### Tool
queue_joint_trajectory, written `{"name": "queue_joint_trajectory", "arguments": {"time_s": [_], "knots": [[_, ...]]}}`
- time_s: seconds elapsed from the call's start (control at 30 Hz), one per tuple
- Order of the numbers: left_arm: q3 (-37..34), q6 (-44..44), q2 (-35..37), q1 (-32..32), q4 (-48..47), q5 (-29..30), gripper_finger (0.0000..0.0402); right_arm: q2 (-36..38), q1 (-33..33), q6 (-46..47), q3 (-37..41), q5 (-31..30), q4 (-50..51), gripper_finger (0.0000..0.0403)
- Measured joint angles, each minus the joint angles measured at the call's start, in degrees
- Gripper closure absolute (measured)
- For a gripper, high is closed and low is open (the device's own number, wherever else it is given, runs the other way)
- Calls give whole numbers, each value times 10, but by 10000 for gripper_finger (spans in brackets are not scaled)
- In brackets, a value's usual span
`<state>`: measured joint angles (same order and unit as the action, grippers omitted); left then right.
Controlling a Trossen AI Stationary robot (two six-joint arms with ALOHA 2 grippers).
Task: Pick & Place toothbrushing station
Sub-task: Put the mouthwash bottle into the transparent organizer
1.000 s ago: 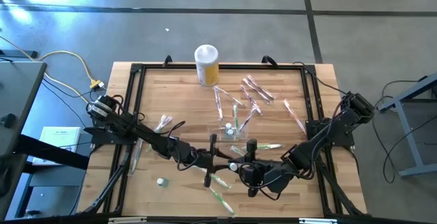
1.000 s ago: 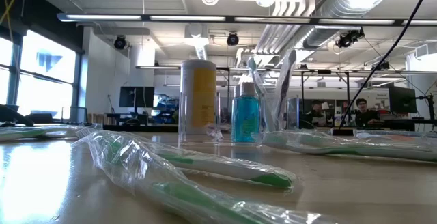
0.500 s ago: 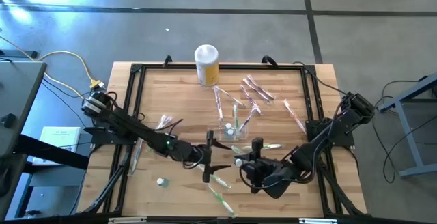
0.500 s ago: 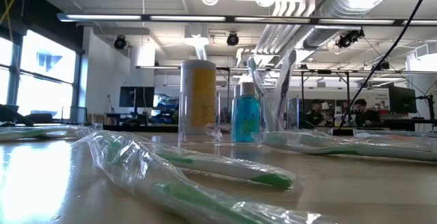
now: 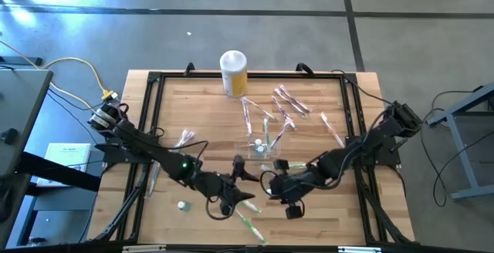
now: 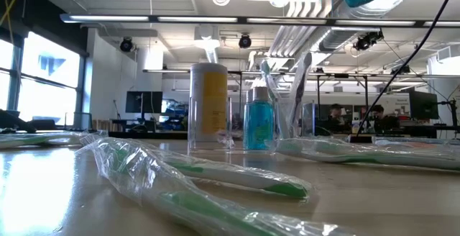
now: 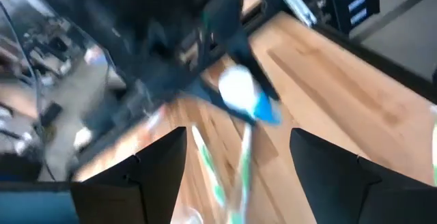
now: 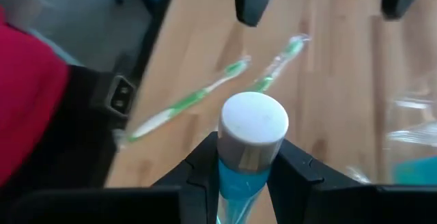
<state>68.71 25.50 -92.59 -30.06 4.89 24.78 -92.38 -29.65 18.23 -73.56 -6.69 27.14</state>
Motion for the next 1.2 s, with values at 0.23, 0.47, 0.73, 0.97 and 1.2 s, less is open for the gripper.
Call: {"name": "queue_joint_trajectory", "arguments": {"time_s": [0.23, 0.47, 0.73, 0.97, 1.2], "knots": [[43, 48, -26, -7, -23, -22, 158, 0, 26, 2, 0, 101, -32, 319], [72, 89, -50, -7, -59, -31, 158, 0, 41, 0, 0, 128, -39, 321], [101, 80, -60, -7, -99, -13, 158, 0, 42, -4, 0, 129, -38, 321], [101, 51, -60, -12, -119, 1, 158, 0, 42, -3, 0, 129, -34, 314], [101, 96, -60, -19, -103, -1, 158, 0, 42, -4, 0, 128, -34, 321]]}}
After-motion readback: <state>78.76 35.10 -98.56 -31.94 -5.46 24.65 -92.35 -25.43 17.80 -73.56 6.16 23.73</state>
